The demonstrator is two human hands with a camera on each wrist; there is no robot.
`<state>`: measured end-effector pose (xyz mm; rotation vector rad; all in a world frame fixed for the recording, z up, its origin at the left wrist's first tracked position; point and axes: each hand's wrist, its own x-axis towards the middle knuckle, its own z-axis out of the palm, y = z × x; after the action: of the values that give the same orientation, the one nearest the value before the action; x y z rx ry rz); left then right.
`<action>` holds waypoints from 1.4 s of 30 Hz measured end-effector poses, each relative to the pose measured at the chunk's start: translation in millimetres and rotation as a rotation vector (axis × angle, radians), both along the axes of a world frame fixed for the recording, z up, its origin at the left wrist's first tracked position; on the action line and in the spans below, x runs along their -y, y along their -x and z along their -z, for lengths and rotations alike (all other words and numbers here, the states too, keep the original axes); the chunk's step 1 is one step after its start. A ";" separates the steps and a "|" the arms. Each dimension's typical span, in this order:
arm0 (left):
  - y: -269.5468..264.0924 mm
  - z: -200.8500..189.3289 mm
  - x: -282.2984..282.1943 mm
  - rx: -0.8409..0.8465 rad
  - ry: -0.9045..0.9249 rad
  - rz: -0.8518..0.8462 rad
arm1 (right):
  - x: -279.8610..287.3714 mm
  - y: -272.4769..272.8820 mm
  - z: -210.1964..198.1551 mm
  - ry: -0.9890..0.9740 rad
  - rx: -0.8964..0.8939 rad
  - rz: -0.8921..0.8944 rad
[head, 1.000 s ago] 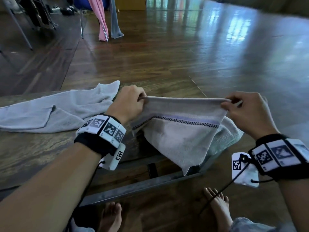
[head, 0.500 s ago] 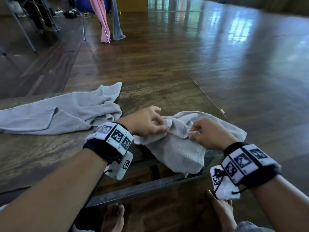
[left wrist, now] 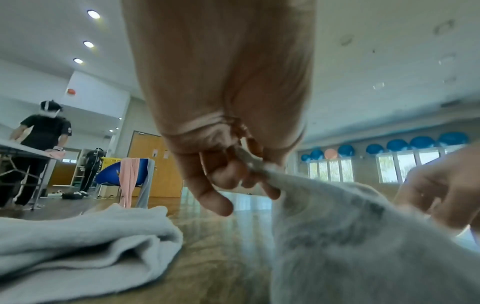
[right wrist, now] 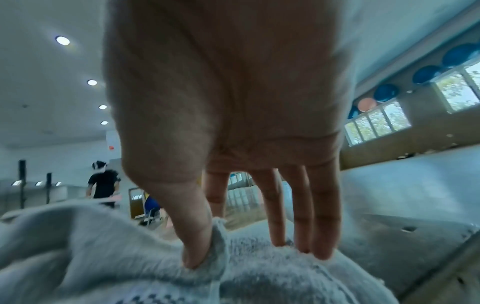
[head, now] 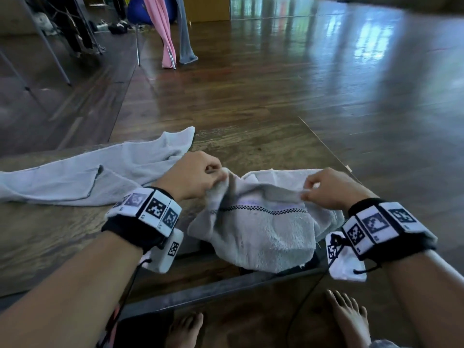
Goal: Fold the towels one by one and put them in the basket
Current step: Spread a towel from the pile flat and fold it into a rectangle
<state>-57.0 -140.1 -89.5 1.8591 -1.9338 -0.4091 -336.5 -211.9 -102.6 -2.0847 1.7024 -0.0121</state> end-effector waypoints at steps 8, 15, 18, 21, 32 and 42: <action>-1.3 14.3 -3.5 0.061 -0.234 0.029 | -5.7 -42.1 15.0 0.028 0.028 -0.143; 0.3 25.0 -13.2 -0.018 -0.368 0.264 | -14.7 -53.7 1.9 0.044 -0.051 -0.214; 9.0 28.8 -8.0 0.011 -0.354 0.275 | -18.6 -62.3 -0.3 0.011 -0.197 -0.209; 20.1 26.0 -1.0 0.025 -0.473 0.300 | -16.2 -77.1 -3.9 -0.063 -0.259 -0.290; 1.1 -17.0 37.5 -0.175 0.291 -0.026 | 50.6 -105.3 -52.4 0.479 0.401 -0.156; -66.9 -23.6 40.7 -0.252 0.702 -0.494 | 92.9 -82.3 -57.7 0.652 0.868 0.313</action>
<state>9.8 -180.7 -65.9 1.6174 -1.1707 0.1731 -254.2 -304.8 -44.9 -1.7066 1.5019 -1.4966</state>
